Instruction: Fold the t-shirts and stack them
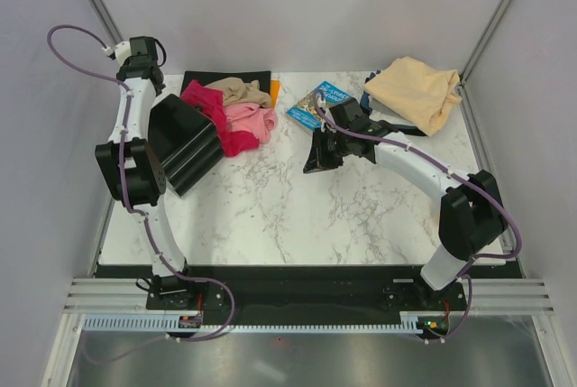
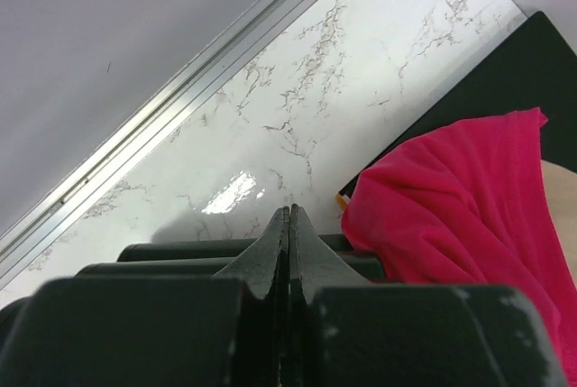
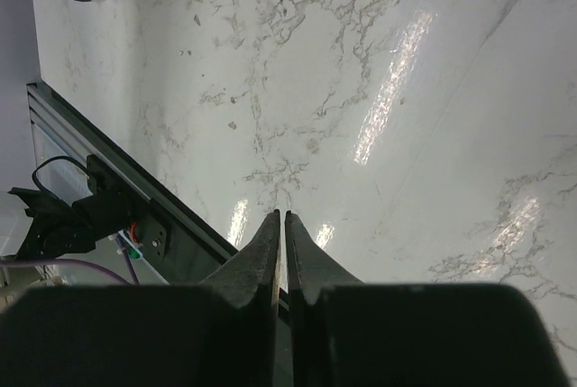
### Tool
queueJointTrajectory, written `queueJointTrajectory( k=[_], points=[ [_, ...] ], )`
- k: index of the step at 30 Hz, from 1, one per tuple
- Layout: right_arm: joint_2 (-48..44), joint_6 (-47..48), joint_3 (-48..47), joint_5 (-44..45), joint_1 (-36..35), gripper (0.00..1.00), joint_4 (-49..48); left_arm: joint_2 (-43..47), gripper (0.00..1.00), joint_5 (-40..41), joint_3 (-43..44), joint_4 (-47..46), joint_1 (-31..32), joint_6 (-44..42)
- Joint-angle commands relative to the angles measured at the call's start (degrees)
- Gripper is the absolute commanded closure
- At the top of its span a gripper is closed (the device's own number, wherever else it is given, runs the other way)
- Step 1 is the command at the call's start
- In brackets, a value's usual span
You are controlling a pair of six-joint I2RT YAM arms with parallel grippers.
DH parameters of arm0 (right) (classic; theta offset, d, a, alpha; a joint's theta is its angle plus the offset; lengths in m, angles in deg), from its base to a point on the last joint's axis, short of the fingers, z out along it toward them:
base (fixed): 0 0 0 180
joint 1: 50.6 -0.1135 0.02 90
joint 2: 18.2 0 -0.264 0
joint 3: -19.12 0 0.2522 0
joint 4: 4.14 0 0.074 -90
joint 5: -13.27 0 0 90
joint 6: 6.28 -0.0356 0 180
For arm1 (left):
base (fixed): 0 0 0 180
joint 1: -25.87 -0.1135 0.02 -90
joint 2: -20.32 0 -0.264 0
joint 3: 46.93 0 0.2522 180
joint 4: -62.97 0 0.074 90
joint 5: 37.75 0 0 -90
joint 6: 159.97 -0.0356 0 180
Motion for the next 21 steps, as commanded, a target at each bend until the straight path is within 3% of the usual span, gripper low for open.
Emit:
queueJointTrajectory(
  k=[1,8,17,21],
  points=[
    [1.3,-0.2,-2.2,-0.5,-0.2,0.88,0.0,-0.8,0.98,-4.8,-2.9,-0.9,-0.4,-0.8],
    [2.1,-0.6,-3.1,0.0,-0.3,0.89,-0.3,1.5,0.98,-12.6,-11.9,-0.2,1.2,-1.3],
    [1.4,-0.8,-2.6,1.3,-0.3,0.89,-1.7,9.5,0.98,-15.5,-28.6,-0.3,6.8,-2.8],
    [0.6,-1.3,-1.3,1.5,-0.4,0.89,-3.2,15.3,0.98,-15.6,-36.1,-0.3,12.1,-2.6]
  ],
)
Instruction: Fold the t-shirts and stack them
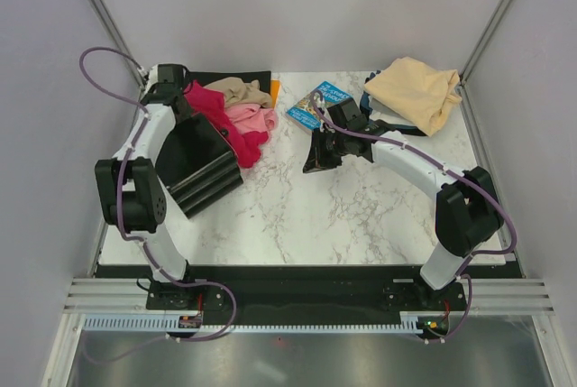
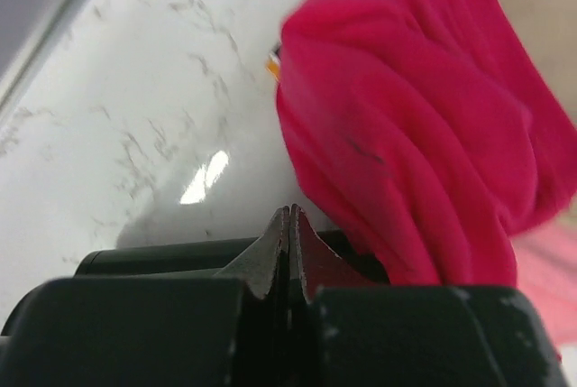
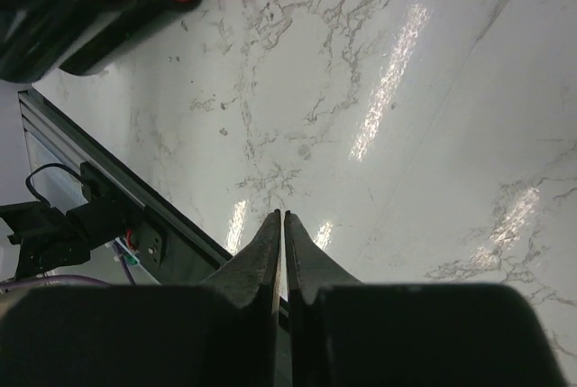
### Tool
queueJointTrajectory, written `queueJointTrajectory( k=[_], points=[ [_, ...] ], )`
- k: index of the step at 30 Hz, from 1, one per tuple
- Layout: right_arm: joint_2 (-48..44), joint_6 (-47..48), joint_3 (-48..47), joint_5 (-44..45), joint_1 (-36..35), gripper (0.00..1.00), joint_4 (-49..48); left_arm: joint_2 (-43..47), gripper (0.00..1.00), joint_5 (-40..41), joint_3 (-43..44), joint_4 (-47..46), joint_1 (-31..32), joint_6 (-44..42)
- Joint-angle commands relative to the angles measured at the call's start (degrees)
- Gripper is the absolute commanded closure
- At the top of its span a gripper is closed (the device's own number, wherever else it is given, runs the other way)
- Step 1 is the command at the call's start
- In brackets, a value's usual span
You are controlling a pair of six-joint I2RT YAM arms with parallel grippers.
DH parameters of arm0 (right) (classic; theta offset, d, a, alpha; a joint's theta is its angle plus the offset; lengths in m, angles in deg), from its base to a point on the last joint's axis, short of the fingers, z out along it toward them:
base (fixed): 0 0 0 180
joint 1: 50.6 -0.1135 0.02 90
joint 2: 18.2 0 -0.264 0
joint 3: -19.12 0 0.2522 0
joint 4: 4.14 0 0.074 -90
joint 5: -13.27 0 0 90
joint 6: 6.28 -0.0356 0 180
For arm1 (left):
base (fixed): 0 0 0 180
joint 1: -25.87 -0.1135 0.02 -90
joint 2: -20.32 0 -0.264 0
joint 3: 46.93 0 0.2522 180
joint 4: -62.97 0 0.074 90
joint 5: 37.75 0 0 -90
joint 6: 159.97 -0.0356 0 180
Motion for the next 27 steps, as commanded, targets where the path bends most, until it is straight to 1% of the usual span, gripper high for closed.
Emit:
queueJointTrajectory(
  k=[1,4,8,9,12,14,15,16,17,18,19,20,21,22,25,26,27],
  points=[
    [-1.5,-0.9,-0.5,1.0,-0.3,0.89,-3.5,3.3,0.98,-6.4,-11.2,11.8,7.3,-0.7],
    [-2.0,-0.9,0.3,1.6,-0.4,0.90,-4.3,7.4,0.98,-8.4,-15.1,11.8,10.7,-0.6],
    [-3.2,-1.0,0.8,3.4,-0.3,0.90,-4.9,9.3,0.98,-9.1,-17.6,11.8,16.4,-0.4],
    [-3.5,-1.1,0.7,3.8,-0.4,0.88,-4.9,9.1,0.98,-9.1,-17.8,11.8,18.6,-0.1],
    [-4.3,-1.2,0.4,5.6,-0.2,0.80,-4.9,7.3,0.98,-10.1,-16.2,11.8,21.2,0.8],
    [-5.3,-1.2,0.6,6.8,-0.3,0.77,-4.9,6.0,0.98,-10.5,-13.1,12.1,23.7,1.2],
    [-5.8,-1.3,0.9,7.2,-0.1,0.73,-4.9,4.9,0.98,-10.4,-11.9,12.3,25.2,1.4],
    [-6.3,-1.3,1.1,7.8,-0.1,0.72,-4.8,4.3,0.98,-9.7,-8.9,12.7,25.7,1.6],
    [-7.4,-1.4,1.3,9.1,-0.1,0.71,-4.8,3.8,0.96,-9.4,-7.3,13.2,26.3,1.9],
    [-8.0,-1.3,1.8,9.8,0.1,0.68,-4.7,2.8,0.91,-9.0,-5.7,14.4,26.5,2.2],
    [-8.5,-1.4,2.0,10.4,0.1,0.67,-4.6,2.5,0.81,-8.1,-2.5,14.9,26.9,2.3],
    [-9.5,-1.2,2.2,10.7,0.2,0.66,-4.5,2.4,0.77,-7.6,-1.0,15.6,26.9,2.7],
    [-9.8,-0.9,2.5,11.0,0.5,0.65,-4.3,2.3,0.74,-6.6,0.5,17.3,27.0,2.9],
    [-10.1,-0.7,2.6,11.2,0.6,0.65,-4.1,2.6,0.71,-3.7,3.1,18.3,26.9,3.2],
    [-10.7,0.4,2.6,11.7,0.5,0.63,-3.1,5.1,0.68,1.4,6.8,23.2,26.8,4.5],
    [-10.5,0.6,2.6,11.4,0.6,0.63,-2.8,6.0,0.65,4.0,7.3,24.2,26.7,5.2],
    [-10.5,0.8,2.6,11.4,0.6,0.62,-2.5,6.8,0.63,4.7,7.3,25.0,26.6,5.5]
  ],
)
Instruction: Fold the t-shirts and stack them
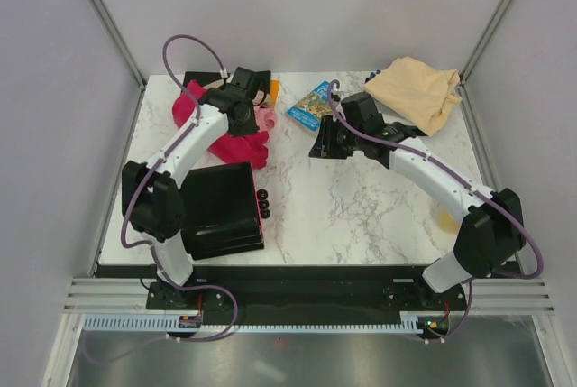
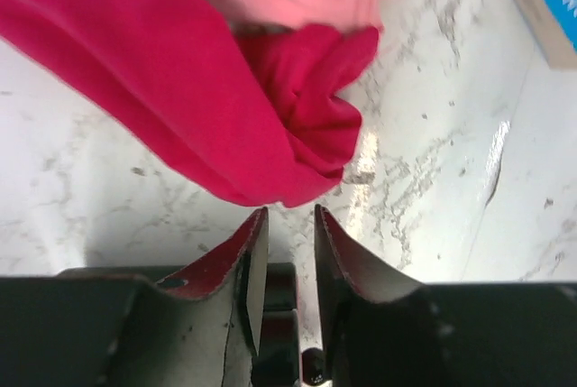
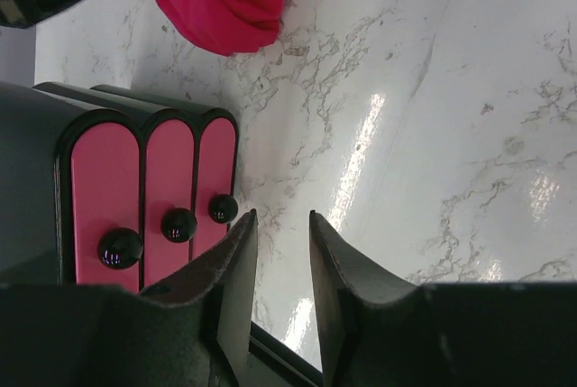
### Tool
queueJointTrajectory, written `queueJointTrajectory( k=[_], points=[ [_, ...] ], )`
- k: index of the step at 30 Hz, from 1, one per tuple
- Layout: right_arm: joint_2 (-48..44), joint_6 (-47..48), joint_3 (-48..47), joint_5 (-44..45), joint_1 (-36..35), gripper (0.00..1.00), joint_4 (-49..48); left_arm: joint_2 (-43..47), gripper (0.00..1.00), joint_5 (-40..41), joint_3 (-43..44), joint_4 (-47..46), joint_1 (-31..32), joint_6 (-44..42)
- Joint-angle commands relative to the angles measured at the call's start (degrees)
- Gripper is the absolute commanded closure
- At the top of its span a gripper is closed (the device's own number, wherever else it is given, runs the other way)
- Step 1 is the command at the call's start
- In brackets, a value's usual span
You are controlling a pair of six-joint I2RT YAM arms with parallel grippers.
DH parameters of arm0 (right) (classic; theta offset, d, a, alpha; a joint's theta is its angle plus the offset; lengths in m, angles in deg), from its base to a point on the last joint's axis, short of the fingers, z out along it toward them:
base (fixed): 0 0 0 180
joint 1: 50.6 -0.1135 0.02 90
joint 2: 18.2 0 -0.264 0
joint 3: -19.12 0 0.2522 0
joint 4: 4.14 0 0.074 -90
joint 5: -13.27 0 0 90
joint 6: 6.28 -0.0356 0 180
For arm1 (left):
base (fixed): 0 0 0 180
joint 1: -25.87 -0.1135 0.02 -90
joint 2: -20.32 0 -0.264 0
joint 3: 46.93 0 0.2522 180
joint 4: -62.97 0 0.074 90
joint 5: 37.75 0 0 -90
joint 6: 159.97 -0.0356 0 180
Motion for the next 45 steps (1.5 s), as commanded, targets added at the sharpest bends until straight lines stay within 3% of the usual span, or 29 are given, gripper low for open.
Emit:
queueJointTrajectory(
  k=[1,11,15,29,32,45],
  points=[
    [-1.2,1.6,0.6,0.9,0.2,0.61,0.4,5.8,0.61,9.0,2.9,8.4,-0.8,3.7],
    [2.3,1.3,-0.8,-7.4,-5.1,0.53,-2.3,25.0,0.59,10.1,-12.2,19.2,-6.8,14.4],
    [4.3,0.9,-2.7,-8.5,-8.7,0.52,-3.1,31.4,0.54,11.3,-15.8,23.4,-8.9,15.2],
    [8.8,1.1,-7.3,-12.8,-14.0,0.47,-4.7,37.0,0.53,9.5,-25.0,32.2,-9.8,22.0],
    [8.1,1.2,-7.3,-14.5,-14.0,0.38,-5.2,37.6,0.53,9.4,-25.4,33.4,-9.7,22.0],
    [11.4,1.3,-8.8,-21.6,-15.8,0.31,-6.0,38.3,0.49,8.6,-26.2,39.1,-9.8,21.8]
  ],
)
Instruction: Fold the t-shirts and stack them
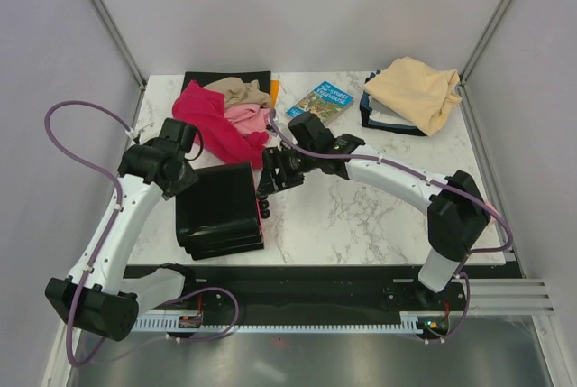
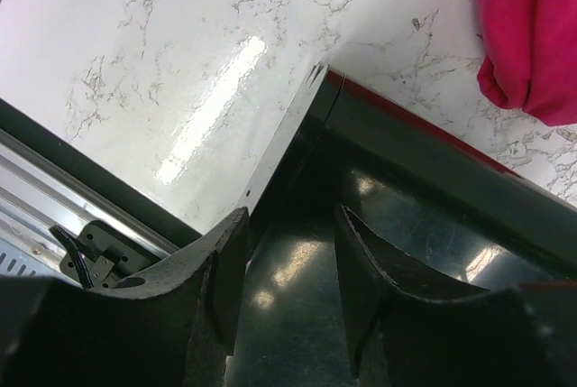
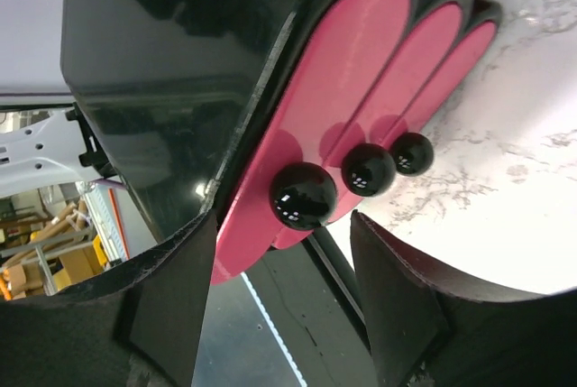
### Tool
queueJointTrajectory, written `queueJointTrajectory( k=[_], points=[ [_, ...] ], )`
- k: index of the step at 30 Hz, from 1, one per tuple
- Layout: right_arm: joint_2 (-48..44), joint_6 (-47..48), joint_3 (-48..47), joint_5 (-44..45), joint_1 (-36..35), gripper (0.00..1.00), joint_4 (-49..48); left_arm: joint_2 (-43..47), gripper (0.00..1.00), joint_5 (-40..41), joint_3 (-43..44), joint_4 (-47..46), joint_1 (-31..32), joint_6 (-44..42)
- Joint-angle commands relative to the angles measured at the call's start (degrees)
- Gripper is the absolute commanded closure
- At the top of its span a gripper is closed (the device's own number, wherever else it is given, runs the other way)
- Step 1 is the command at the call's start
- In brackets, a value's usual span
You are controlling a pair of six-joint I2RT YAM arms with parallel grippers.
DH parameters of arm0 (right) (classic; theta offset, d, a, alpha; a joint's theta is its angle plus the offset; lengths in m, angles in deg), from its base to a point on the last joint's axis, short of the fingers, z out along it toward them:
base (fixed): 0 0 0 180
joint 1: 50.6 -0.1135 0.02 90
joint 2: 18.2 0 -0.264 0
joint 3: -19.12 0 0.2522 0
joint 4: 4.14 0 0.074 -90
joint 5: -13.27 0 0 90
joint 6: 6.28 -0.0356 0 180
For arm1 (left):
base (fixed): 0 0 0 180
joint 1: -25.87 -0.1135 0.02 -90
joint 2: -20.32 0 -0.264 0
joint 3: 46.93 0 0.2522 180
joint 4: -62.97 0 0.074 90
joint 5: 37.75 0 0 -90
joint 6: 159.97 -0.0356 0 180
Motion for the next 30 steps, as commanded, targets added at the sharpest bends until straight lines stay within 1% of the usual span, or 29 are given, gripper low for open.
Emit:
queueJointTrajectory(
  k=[1,6,9,13,16,18,19,21,23,24,28,29,30],
  points=[
    [1.4,0.5,-3.6,-4.0,-1.2,0.31,-2.2,-0.8,0.48,-2.3,-1.7,15.9,-0.4,1.6],
    [2.9,0.8,-4.9,-5.5,-1.9,0.30,-2.2,-1.1,0.48,-7.0,0.7,15.9,-0.8,1.7],
    [4.0,0.8,-5.4,-6.9,-2.0,0.30,-2.1,-2.9,0.48,-8.1,1.2,16.0,-0.8,2.4],
    [4.9,0.8,-6.2,-8.1,-2.4,0.29,-2.1,-3.8,0.48,-9.2,2.5,16.0,-0.8,1.2],
    [5.5,0.9,-6.4,-8.4,-2.3,0.29,-2.1,-4.0,0.47,-9.9,1.4,16.0,-0.8,1.9],
    [6.2,0.9,-6.5,-8.8,-2.4,0.29,-2.1,-5.5,0.48,-10.4,-1.0,15.9,-0.8,2.0],
    [6.2,0.9,-6.6,-9.0,-2.3,0.29,-2.1,-5.9,0.49,-10.9,-1.7,15.8,-0.8,1.8],
    [6.8,1.0,-6.7,-9.1,-2.4,0.31,-2.1,-6.1,0.55,-11.7,-3.8,14.2,-0.5,1.3],
    [7.0,1.0,-6.7,-9.2,-2.4,0.32,-2.0,-5.9,0.57,-12.4,-5.3,12.9,-0.3,0.8],
    [7.6,0.9,-6.7,-9.1,-2.5,0.32,-2.0,-5.8,0.60,-13.8,-5.7,11.7,-0.3,0.2],
    [8.7,0.9,-6.8,-8.4,-2.7,0.34,-1.4,-6.9,0.66,-17.5,-7.6,8.2,0.2,-1.3],
    [9.0,0.8,-6.8,-8.1,-2.7,0.34,-1.3,-7.3,0.69,-18.7,-7.7,7.5,0.4,-1.8],
    [9.0,0.8,-6.8,-7.7,-2.7,0.35,-1.1,-7.6,0.70,-19.3,-7.6,5.7,0.7,-2.5]
  ],
)
